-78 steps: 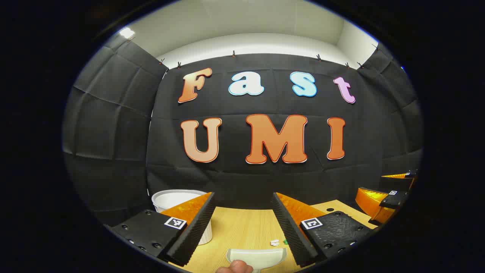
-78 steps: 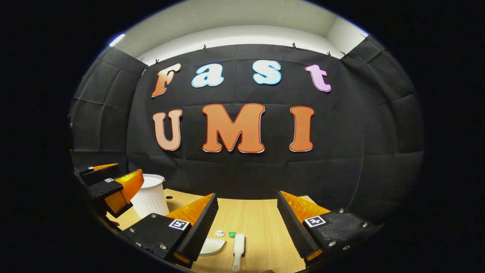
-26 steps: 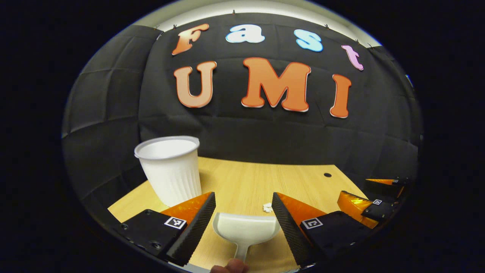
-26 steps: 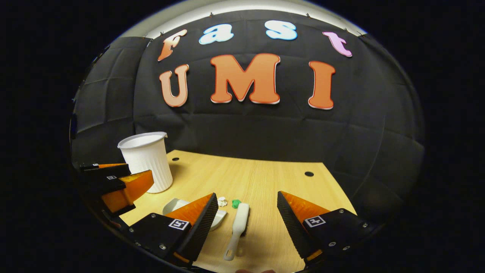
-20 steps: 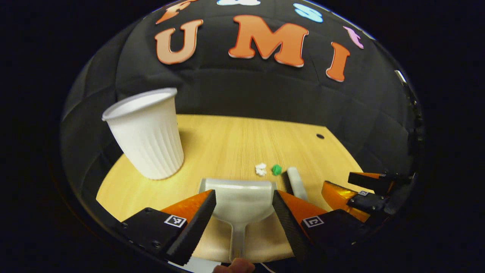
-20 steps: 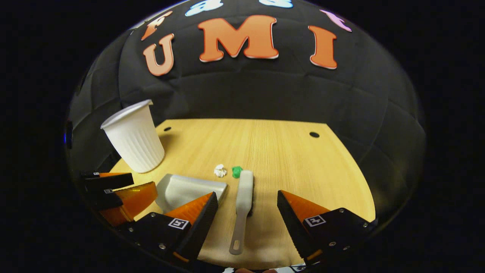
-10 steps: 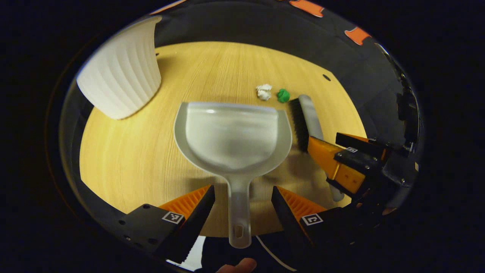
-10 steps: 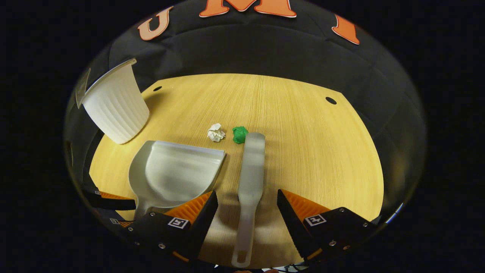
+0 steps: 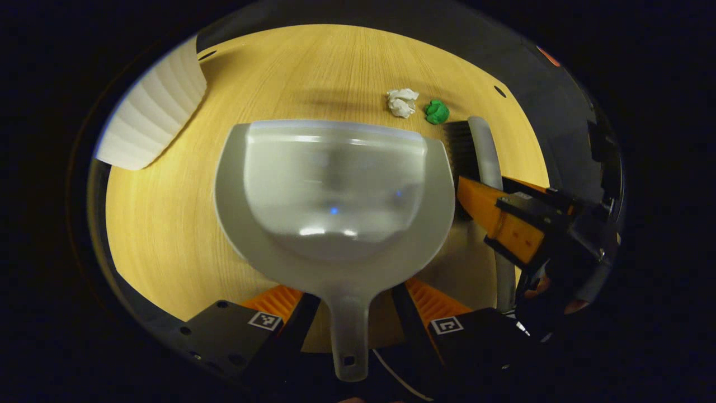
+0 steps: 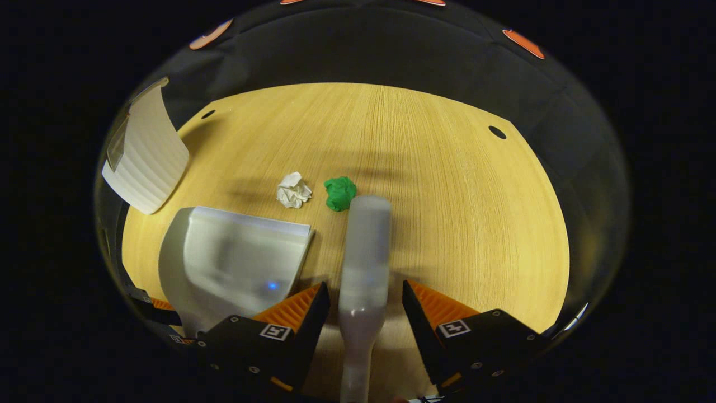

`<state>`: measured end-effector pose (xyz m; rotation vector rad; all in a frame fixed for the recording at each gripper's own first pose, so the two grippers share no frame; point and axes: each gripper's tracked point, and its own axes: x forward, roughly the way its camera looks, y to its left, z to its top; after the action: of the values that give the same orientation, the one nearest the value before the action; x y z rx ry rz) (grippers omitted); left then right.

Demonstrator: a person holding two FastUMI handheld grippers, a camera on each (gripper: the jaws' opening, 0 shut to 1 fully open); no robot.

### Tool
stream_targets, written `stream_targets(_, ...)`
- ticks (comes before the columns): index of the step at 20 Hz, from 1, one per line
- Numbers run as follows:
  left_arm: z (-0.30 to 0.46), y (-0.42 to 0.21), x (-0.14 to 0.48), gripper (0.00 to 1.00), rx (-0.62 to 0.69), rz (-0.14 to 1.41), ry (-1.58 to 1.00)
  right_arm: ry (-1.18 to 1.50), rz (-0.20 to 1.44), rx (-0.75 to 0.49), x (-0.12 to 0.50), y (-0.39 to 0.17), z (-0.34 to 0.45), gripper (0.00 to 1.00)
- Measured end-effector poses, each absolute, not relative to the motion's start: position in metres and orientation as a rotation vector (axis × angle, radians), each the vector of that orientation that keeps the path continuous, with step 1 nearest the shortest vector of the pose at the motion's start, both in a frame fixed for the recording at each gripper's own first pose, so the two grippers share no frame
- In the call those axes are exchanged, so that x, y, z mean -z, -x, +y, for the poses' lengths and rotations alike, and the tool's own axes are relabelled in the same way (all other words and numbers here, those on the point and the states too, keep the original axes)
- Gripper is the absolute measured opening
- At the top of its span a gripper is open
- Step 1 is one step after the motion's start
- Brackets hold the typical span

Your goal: Pick up the small broom and dustpan from the desktop, sweep the trash into the dustpan with the broom, and then empty the trash into the garbage bin.

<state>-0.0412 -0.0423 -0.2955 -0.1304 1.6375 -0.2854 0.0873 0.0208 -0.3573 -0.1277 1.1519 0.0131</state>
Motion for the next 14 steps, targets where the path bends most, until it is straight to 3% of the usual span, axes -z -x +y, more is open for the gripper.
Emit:
stream_targets(1, -0.043, 0.040, 0.301, 0.78, 0.279, 1.651, 0.126, 0.132, 1.167, -0.009, 0.361, -0.086, 0.020, 0.75)
stream_targets(3, -0.043, 0.041, 0.303, 0.57, 0.267, 1.681, 0.149, 0.130, 1.201, -0.014, 0.364, -0.083, 0.020, 0.47)
stream_targets(4, -0.043, 0.045, 0.301, 0.46, 0.275, 1.704, 0.147, 0.128, 1.209, -0.021, 0.367, -0.085, 0.021, 0.47)
stream_targets(5, -0.040, 0.044, 0.299, 0.40, 0.277, 1.705, 0.135, 0.134, 1.220, -0.021, 0.366, -0.084, 0.020, 0.45)
stream_targets(9, -0.035, 0.042, 0.297, 0.31, 0.299, 1.719, 0.112, 0.117, 1.245, -0.031, 0.364, -0.083, 0.019, 0.40)
stream_targets(10, -0.035, 0.044, 0.299, 0.29, 0.307, 1.727, 0.106, 0.109, 1.252, -0.033, 0.364, -0.083, 0.017, 0.46)
stream_targets(11, -0.033, 0.043, 0.299, 0.28, 0.324, 1.724, 0.092, 0.100, 1.257, -0.031, 0.362, -0.083, 0.013, 0.37)
stream_targets(12, -0.030, 0.041, 0.298, 0.28, 0.337, 1.720, 0.082, 0.092, 1.263, -0.030, 0.360, -0.085, 0.009, 0.46)
stream_targets(14, -0.023, 0.039, 0.295, 0.25, 0.354, 1.720, 0.055, 0.095, 1.255, -0.026, 0.353, -0.095, -0.003, 0.24)
